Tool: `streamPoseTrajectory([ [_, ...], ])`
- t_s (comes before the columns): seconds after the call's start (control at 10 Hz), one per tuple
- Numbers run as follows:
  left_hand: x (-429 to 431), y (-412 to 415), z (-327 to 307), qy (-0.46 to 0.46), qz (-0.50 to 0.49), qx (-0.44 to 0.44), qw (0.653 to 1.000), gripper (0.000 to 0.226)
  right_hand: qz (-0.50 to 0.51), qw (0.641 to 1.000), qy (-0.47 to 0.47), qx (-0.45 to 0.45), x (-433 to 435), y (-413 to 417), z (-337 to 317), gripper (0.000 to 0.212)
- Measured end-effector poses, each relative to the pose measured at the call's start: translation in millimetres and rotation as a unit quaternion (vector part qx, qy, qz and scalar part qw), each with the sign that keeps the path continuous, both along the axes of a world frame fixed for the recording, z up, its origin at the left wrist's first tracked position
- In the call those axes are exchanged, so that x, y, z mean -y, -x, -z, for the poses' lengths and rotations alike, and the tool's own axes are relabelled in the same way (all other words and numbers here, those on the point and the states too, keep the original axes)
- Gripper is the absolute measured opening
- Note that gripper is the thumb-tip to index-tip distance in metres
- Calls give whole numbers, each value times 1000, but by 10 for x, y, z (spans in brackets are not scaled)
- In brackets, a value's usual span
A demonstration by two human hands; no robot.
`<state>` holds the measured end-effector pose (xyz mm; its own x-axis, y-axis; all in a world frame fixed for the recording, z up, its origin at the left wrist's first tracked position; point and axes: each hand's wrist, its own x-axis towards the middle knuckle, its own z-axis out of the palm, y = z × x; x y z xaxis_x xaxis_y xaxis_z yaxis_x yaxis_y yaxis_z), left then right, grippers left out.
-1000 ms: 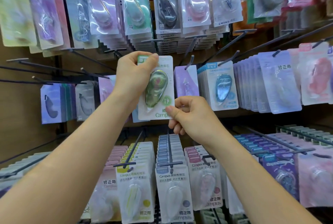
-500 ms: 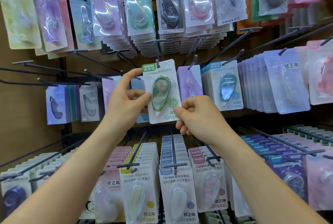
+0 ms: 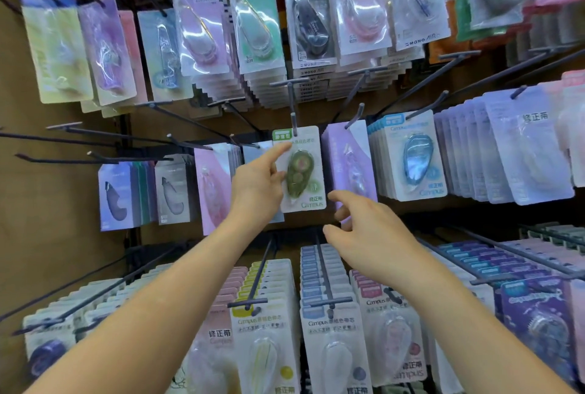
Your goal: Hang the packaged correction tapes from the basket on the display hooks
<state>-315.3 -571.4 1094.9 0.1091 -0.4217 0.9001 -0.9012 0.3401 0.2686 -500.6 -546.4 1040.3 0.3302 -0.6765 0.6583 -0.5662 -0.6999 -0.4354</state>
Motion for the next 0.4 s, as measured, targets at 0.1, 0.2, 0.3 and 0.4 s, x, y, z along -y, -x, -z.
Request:
streamPoseTrajectory([
  [0.1, 53, -40, -20, 3, -19, 13, 1000, 52, 2, 1000, 13, -4, -1, 17, 34, 50],
  [0.2, 52, -37, -19, -9, -25, 24, 999, 50, -18, 1000, 18, 17, -35, 58, 79, 47],
  [0.3, 9, -27, 46, -22, -30, 54, 998, 45, -46, 995, 47, 74, -125, 127, 181, 38],
  [0.4, -136, -118, 116, -12, -59, 57, 997, 42, -62, 984, 82, 148, -352, 217, 340, 28],
])
